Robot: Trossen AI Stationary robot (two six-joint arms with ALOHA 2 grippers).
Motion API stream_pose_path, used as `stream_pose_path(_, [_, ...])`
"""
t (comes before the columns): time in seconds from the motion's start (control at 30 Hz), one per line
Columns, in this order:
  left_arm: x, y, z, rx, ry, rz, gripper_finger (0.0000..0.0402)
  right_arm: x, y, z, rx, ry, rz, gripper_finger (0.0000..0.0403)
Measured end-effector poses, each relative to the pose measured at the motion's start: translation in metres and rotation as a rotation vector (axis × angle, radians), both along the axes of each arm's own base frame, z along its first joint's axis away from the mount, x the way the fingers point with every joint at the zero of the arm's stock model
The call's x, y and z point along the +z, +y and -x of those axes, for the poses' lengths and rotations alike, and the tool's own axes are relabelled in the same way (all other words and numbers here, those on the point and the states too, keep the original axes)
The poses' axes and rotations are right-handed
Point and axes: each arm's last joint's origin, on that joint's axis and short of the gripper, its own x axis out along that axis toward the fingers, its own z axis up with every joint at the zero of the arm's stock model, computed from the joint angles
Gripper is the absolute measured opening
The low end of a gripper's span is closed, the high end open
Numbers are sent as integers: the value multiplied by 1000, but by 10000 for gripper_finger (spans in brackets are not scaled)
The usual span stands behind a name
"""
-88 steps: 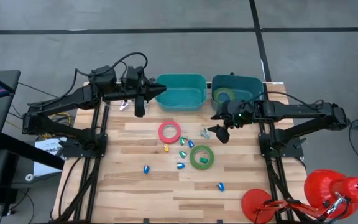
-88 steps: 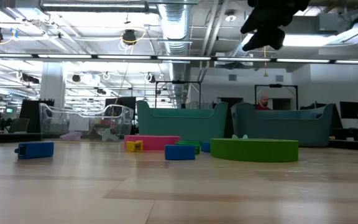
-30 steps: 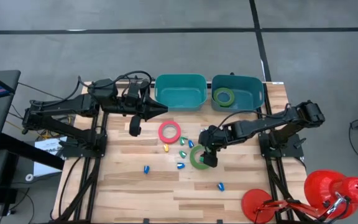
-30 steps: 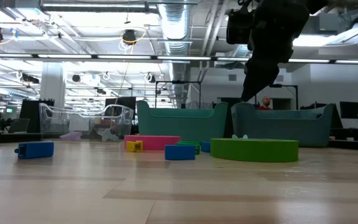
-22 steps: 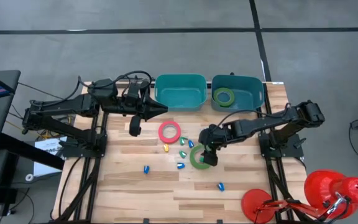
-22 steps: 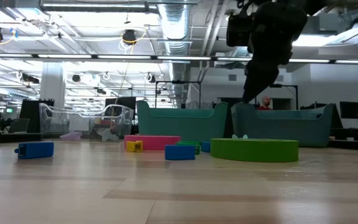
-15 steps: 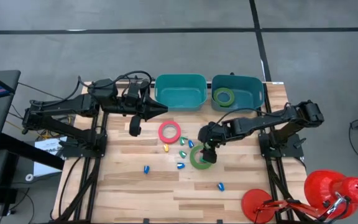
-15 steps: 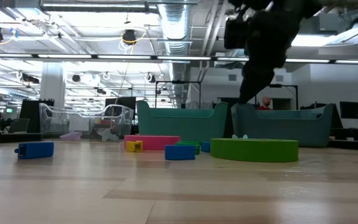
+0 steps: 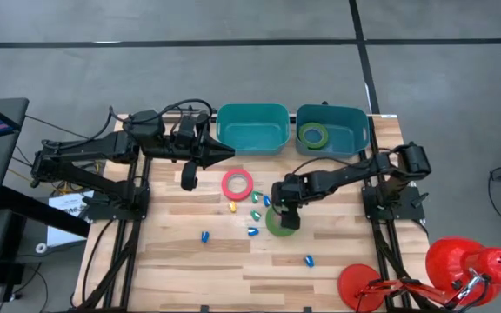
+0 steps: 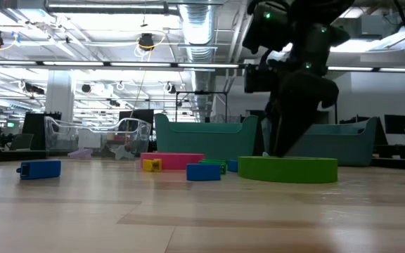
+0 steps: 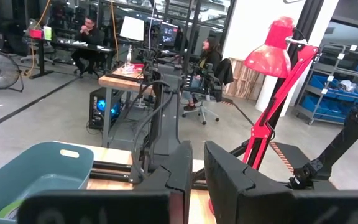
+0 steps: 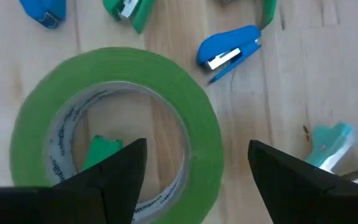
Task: Pick and place Stapler, Stapler remover, tape
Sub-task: Put the green tape into the blue bin
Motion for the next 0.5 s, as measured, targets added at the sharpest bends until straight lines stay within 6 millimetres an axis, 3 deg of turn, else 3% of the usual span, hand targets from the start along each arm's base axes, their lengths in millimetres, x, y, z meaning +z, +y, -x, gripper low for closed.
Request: stream_pose_path(0.5, [0,0,0,0,2,0,34,-1,-7,-1,44,3,25,272])
